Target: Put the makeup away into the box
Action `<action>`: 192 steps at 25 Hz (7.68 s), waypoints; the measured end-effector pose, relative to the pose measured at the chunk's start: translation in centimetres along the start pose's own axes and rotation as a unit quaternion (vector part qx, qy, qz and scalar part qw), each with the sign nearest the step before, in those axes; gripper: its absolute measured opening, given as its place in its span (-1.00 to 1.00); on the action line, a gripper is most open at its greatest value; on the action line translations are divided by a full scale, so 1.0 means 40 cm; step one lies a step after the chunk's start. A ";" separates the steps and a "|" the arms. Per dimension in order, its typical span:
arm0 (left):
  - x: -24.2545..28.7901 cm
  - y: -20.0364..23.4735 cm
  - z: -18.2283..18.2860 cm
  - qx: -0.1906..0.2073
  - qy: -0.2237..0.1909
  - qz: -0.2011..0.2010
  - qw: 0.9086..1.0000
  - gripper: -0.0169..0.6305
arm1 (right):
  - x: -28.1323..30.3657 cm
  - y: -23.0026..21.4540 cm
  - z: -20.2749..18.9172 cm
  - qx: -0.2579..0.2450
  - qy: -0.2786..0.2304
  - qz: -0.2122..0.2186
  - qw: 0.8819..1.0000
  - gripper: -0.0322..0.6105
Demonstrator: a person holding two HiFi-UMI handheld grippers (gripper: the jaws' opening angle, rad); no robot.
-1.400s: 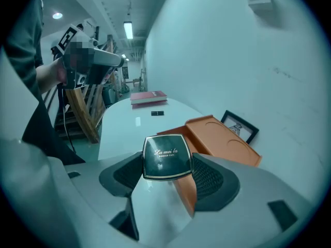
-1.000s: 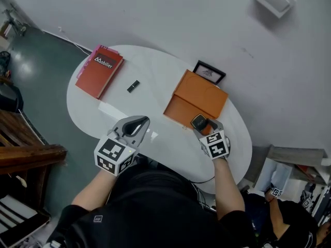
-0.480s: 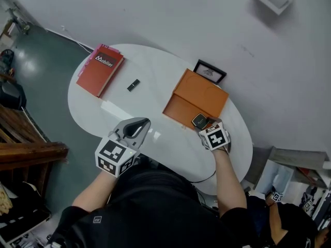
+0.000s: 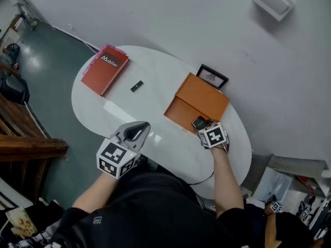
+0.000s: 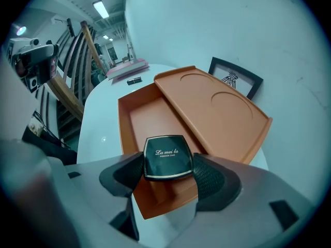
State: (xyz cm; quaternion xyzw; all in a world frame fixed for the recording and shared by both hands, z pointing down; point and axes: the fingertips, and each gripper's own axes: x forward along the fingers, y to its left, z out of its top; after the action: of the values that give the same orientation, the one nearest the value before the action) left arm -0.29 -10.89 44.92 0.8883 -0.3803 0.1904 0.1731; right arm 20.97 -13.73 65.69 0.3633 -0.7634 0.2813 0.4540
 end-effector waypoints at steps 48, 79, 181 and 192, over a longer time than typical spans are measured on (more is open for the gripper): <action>-0.116 0.531 0.157 0.105 -0.051 -0.046 0.992 -0.89 | -0.371 0.417 0.735 0.093 -0.479 -0.038 0.872 -0.78; 0.405 0.636 -0.316 0.107 0.227 -0.067 0.966 -0.58 | -0.250 0.374 0.489 0.230 -0.409 -0.054 0.882 -0.78; -0.273 0.424 0.381 0.117 -0.135 -0.071 0.981 -0.84 | -0.756 0.500 0.689 0.068 -0.580 -0.140 0.800 -0.79; -0.232 0.383 0.395 0.114 -0.127 -0.045 0.984 -0.85 | -0.772 0.430 0.649 0.116 -0.601 -0.091 0.785 -0.79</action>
State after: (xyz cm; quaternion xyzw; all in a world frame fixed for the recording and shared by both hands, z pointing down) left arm -14.31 -22.37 29.36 0.9354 -0.3346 0.1101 0.0299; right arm 4.35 -14.28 25.11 0.5766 -0.8068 0.0500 -0.1192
